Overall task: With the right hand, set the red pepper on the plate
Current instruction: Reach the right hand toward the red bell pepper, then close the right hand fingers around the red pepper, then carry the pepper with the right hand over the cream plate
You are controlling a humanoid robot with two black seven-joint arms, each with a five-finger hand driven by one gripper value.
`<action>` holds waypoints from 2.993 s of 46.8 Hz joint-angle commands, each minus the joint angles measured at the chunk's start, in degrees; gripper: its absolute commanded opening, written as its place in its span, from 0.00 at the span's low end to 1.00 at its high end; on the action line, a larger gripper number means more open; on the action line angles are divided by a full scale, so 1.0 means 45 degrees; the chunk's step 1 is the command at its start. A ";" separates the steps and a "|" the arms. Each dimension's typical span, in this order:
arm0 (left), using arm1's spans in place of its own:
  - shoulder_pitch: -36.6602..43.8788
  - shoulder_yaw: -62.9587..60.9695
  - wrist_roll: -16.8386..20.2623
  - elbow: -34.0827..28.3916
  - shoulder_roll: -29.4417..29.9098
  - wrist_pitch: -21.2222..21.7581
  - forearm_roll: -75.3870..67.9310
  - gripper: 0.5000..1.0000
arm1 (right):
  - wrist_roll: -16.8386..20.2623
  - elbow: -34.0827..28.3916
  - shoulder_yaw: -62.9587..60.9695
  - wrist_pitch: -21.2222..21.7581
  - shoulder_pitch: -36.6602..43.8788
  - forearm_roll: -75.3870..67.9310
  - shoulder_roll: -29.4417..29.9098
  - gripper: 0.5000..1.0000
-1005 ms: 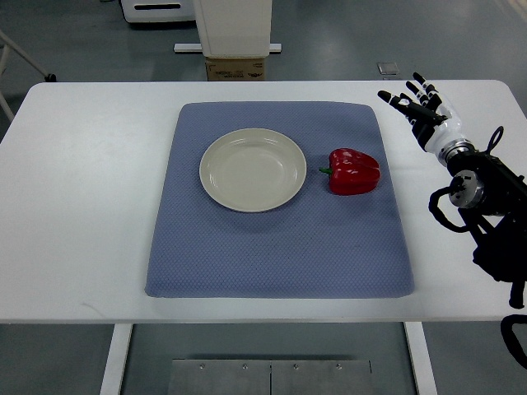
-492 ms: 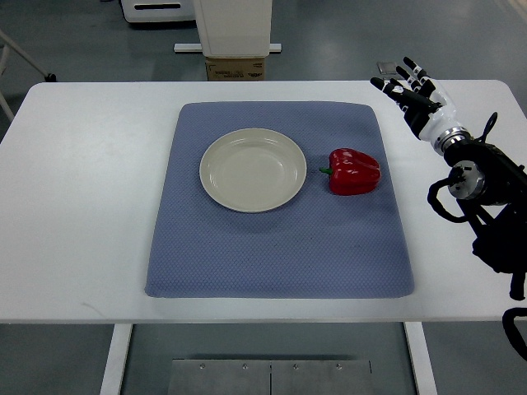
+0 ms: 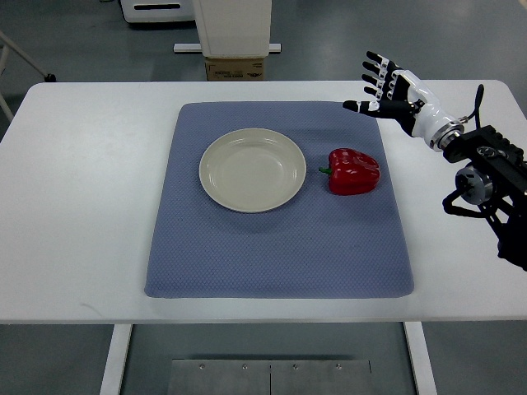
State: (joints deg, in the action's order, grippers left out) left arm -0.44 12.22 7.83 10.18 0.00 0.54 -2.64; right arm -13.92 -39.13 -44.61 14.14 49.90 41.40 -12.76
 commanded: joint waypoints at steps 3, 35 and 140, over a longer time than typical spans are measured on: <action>-0.0001 0.0000 -0.0002 0.0004 0.0000 -0.0003 0.0000 1.00 | -0.0382 -0.0328 0.1043 0.0472 0.0239 0.0507 -0.0543 1.00; -0.0001 0.0000 -0.0002 0.0004 0.0000 -0.0003 0.0000 1.00 | -0.2570 -0.0505 0.7273 -0.0269 0.1880 0.1445 -0.1521 0.94; -0.0001 0.0000 -0.0002 0.0004 0.0000 -0.0003 0.0000 1.00 | -0.0344 0.0277 0.9834 -0.1071 0.4029 0.1015 0.1095 0.00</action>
State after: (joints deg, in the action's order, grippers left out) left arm -0.45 12.22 7.81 10.19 0.00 0.53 -2.64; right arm -15.88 -37.89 -0.32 9.42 68.00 45.96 -8.83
